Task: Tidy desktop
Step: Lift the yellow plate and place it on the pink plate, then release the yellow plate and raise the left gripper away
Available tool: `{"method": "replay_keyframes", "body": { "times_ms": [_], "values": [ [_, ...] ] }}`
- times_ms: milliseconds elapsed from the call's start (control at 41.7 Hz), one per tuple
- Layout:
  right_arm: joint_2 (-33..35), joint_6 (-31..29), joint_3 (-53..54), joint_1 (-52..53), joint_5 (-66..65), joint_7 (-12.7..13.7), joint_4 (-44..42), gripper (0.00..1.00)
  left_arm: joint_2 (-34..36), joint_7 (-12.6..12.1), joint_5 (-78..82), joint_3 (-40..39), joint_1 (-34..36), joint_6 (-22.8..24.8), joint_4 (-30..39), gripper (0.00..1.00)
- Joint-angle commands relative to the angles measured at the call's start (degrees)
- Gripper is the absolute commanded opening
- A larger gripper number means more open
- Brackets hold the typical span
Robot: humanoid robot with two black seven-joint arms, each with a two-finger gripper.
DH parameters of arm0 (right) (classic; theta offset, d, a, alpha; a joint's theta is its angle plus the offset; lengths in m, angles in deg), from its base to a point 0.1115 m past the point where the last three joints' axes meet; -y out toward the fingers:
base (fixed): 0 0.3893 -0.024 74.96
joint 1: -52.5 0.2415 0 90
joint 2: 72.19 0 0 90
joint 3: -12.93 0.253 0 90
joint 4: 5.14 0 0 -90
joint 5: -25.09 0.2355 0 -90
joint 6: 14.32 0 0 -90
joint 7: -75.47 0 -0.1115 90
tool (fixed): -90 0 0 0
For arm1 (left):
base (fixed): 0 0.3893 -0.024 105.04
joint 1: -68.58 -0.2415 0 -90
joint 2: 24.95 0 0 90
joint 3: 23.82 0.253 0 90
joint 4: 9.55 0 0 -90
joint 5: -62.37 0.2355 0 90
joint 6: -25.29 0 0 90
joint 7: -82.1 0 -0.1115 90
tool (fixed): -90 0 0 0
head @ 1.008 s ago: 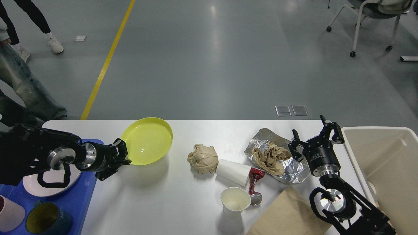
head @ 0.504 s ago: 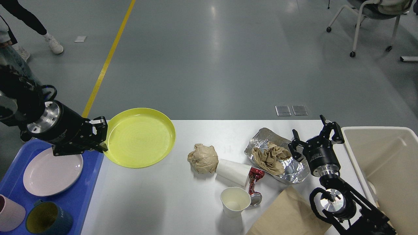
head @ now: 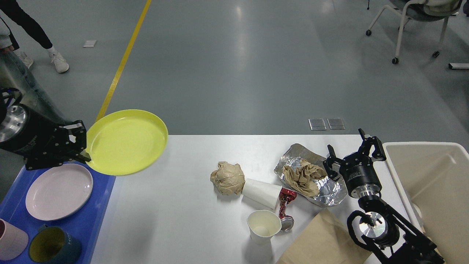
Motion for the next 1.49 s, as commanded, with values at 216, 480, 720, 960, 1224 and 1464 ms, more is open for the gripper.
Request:
{"method": "replay_keyframes", "body": {
  "times_ms": [216, 480, 720, 960, 1224, 1464],
  "values": [
    [0.0, 0.0, 0.0, 0.0, 0.0, 0.0, 0.0, 1.00, 11.9, -0.5, 0.5, -7.7, -25.7, 3.7, -24.9, 0.00],
    [0.0, 0.0, 0.0, 0.0, 0.0, 0.0, 0.0, 1.00, 13.0, -1.8, 0.5, -25.8, -50.1, 3.1, -40.0, 0.00],
    [0.0, 0.0, 0.0, 0.0, 0.0, 0.0, 0.0, 1.00, 11.7, -5.5, 0.0, -39.7, -63.7, 0.8, -51.4, 0.00],
    [0.0, 0.0, 0.0, 0.0, 0.0, 0.0, 0.0, 1.00, 7.7, -6.6, 0.0, -44.4, -68.0, -4.1, -54.3, 0.00],
    [0.0, 0.0, 0.0, 0.0, 0.0, 0.0, 0.0, 1.00, 4.7, -8.3, 0.0, -44.6, -69.9, -6.6, -54.3, 0.00],
    [0.0, 0.0, 0.0, 0.0, 0.0, 0.0, 0.0, 1.00, 5.0, -8.3, -0.1, -45.2, -69.9, -6.6, -54.3, 0.00]
  ]
}}
